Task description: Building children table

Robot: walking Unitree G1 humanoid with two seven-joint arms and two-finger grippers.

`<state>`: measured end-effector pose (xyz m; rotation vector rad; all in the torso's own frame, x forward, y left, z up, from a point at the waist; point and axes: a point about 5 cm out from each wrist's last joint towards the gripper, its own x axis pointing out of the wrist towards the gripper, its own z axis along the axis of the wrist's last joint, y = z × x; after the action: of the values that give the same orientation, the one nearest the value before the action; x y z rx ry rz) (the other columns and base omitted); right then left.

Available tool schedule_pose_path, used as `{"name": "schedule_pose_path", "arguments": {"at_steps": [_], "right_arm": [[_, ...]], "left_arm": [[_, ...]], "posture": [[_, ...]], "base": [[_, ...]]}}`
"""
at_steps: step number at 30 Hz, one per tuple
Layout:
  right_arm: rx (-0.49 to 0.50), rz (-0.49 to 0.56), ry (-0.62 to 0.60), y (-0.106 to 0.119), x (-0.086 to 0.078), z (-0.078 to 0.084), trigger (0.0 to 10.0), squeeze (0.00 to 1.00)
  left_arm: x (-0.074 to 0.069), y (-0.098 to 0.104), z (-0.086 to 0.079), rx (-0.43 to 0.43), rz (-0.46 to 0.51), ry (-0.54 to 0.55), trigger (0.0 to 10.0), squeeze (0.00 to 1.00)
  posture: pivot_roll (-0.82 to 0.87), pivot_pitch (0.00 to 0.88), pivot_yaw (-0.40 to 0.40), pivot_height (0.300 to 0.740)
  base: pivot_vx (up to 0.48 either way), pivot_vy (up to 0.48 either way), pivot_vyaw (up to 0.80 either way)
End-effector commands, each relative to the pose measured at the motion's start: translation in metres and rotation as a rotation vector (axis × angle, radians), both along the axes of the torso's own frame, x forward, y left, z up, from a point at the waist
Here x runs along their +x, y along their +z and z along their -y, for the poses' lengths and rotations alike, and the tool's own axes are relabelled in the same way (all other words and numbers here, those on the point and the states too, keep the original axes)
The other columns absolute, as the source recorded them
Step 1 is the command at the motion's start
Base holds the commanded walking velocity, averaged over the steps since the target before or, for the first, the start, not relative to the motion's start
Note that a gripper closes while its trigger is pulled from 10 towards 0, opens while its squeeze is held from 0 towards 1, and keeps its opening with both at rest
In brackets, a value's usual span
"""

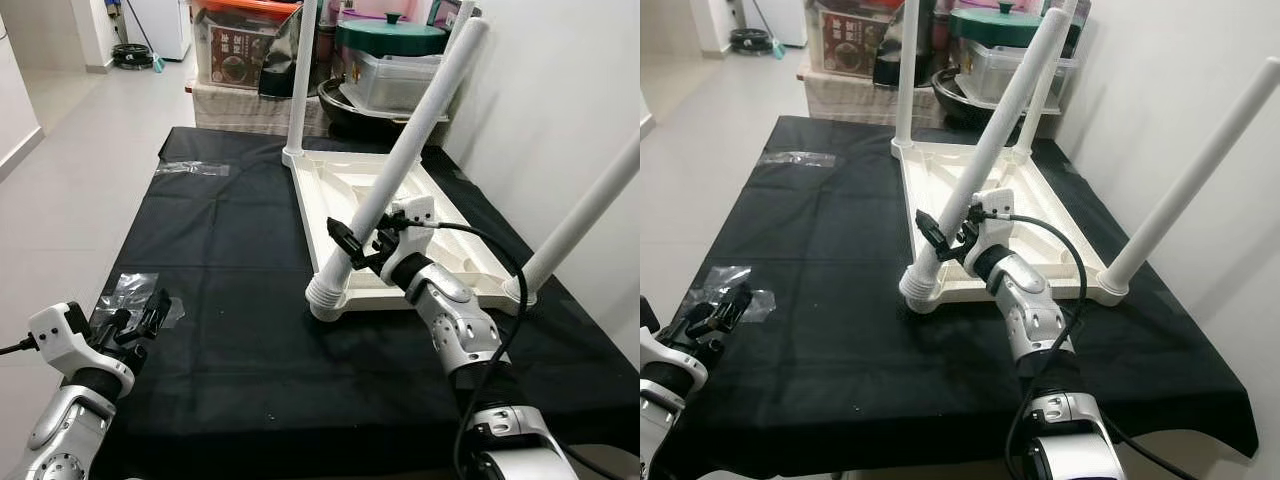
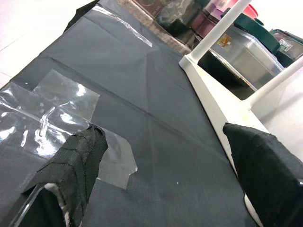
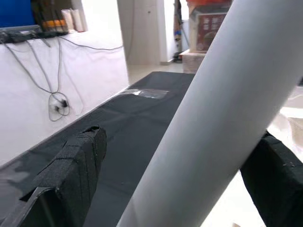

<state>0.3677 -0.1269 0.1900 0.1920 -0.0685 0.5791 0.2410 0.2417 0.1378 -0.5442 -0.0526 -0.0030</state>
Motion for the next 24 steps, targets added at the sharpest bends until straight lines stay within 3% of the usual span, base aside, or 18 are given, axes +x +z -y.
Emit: {"name": "schedule_pose_path", "arguments": {"at_steps": [1, 8, 9, 10, 12, 13, 14, 19, 24], "right_arm": [[0.044, -0.057, 0.004, -0.006, 0.004, 0.004, 10.0, 1.00], [-0.047, -0.182, -0.041, -0.030, 0.009, 0.005, 10.0, 1.00], [-0.078, -0.207, -0.052, -0.035, 0.009, 0.004, 10.0, 0.64], [-0.086, -0.236, -0.070, -0.039, 0.009, 0.004, 10.0, 0.36], [-0.087, -0.254, -0.082, -0.042, 0.010, 0.004, 10.0, 0.36], [-0.097, -0.284, -0.093, -0.046, 0.009, 0.004, 10.0, 0.25], [-0.069, -0.326, -0.109, -0.049, 0.009, 0.004, 10.0, 0.03], [0.021, -0.436, -0.137, -0.054, 0.010, 0.000, 10.0, 0.04], [0.078, -0.484, -0.099, -0.048, 0.011, -0.024, 10.0, 0.04]], "left_arm": [[0.001, -0.003, 0.002, -0.006, -0.006, -0.010, 10.0, 0.00], [0.000, -0.003, 0.000, -0.004, -0.011, 0.000, 10.0, 0.00], [-0.001, -0.004, 0.000, -0.002, -0.015, 0.001, 10.0, 0.00], [-0.001, -0.004, 0.000, 0.000, -0.018, 0.002, 10.0, 0.00], [-0.002, -0.004, 0.000, 0.001, -0.020, 0.003, 10.0, 0.00], [-0.002, -0.005, -0.001, 0.002, -0.021, 0.003, 10.0, 0.00], [-0.002, -0.005, -0.001, 0.002, -0.022, 0.004, 10.0, 0.00], [-0.003, -0.005, -0.002, 0.004, -0.025, 0.006, 10.0, 0.00], [-0.003, -0.005, -0.005, 0.020, -0.034, 0.015, 10.0, 0.00]], "posture": [[0.07, 0.000, -0.139, 0.740], [0.07, 0.000, -0.144, 0.740], [0.08, 0.000, -0.147, 0.740], [0.08, 0.000, -0.147, 0.740], [0.08, 0.000, -0.148, 0.740], [0.08, 0.000, -0.147, 0.740], [0.08, 0.000, -0.147, 0.740], [0.08, 0.000, -0.143, 0.740], [0.08, 0.000, -0.141, 0.740]], "base": [[0.000, 0.000, 0.00], [0.000, 0.000, 0.00], [0.000, 0.000, 0.00], [0.000, 0.000, 0.00], [0.000, 0.000, 0.00], [0.000, 0.000, 0.00], [0.000, 0.000, 0.00], [0.000, 0.000, 0.00], [0.000, 0.000, 0.00]]}}
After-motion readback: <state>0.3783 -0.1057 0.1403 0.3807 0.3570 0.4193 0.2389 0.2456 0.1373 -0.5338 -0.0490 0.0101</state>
